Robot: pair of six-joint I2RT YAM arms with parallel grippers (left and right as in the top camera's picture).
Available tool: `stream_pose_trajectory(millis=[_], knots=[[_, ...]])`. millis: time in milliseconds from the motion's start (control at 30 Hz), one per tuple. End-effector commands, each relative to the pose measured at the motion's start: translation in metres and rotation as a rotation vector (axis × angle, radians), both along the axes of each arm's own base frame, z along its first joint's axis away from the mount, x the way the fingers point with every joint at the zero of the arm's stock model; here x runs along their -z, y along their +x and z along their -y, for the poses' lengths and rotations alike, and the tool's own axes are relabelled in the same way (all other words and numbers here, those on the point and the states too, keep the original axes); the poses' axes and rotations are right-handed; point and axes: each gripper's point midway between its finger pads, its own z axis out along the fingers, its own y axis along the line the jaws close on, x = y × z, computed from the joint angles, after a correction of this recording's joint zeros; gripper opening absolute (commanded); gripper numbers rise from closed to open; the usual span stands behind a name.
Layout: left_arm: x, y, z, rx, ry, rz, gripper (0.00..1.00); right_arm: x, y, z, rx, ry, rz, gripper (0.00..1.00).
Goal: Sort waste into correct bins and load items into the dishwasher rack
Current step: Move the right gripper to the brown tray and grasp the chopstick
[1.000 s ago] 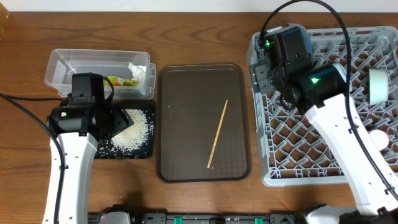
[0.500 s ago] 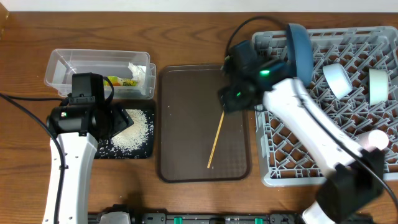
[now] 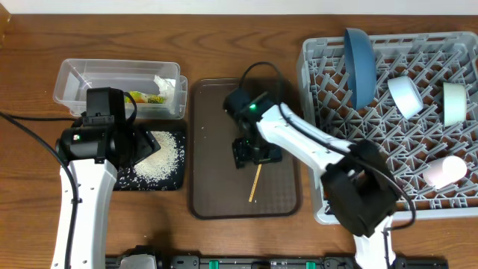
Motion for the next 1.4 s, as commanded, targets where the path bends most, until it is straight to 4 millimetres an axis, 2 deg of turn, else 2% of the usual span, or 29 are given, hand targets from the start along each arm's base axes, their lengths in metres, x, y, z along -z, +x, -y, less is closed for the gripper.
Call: stream_pose_trajectory(millis=[0, 200, 367, 433, 500, 600, 633, 833, 967, 1067, 1167, 1267, 1367], knots=[[-0.003, 0.000, -0.004, -0.015, 0.017, 0.008, 0.87, 0.012, -0.007, -0.004, 0.052, -0.024, -0.035, 0.69], [-0.003, 0.000, -0.004, -0.015, 0.017, 0.008, 0.87, 0.022, -0.007, -0.004, 0.055, -0.018, -0.029, 0.69], [-0.003, 0.000, -0.004, -0.015, 0.018, 0.008, 0.87, 0.039, -0.014, -0.004, 0.066, 0.004, -0.043, 0.66], [-0.003, 0.000, -0.004, -0.015, 0.017, 0.008, 0.87, 0.045, -0.017, -0.001, 0.090, -0.004, -0.047, 0.61], [-0.003, 0.000, -0.004, -0.015, 0.017, 0.008, 0.87, 0.050, -0.018, 0.003, 0.111, -0.017, -0.046, 0.52], [-0.003, 0.000, -0.004, -0.015, 0.017, 0.008, 0.87, 0.054, -0.017, 0.010, 0.126, -0.056, -0.022, 0.25], [-0.003, 0.000, -0.004, -0.015, 0.017, 0.008, 0.87, 0.054, -0.015, 0.013, 0.127, -0.070, -0.008, 0.20], [-0.003, 0.000, -0.004, -0.015, 0.017, 0.004, 0.87, 0.055, -0.009, 0.019, 0.129, -0.096, 0.018, 0.06], [-0.003, 0.000, -0.004, -0.015, 0.017, 0.004, 0.87, 0.053, -0.006, 0.023, 0.132, -0.105, 0.025, 0.01], [-0.002, 0.000, -0.004, -0.015, 0.017, 0.004, 0.87, 0.042, 0.001, 0.027, 0.124, -0.086, 0.041, 0.01], [-0.003, 0.000, -0.004, -0.015, 0.017, 0.005, 0.87, 0.015, 0.016, 0.031, 0.091, -0.030, 0.094, 0.01], [-0.003, 0.000, -0.004, -0.015, 0.017, 0.004, 0.87, -0.026, 0.031, 0.038, 0.023, 0.044, 0.184, 0.01], [-0.003, 0.000, -0.004, -0.015, 0.017, 0.004, 0.87, -0.072, 0.039, 0.052, -0.070, 0.102, 0.285, 0.01]])
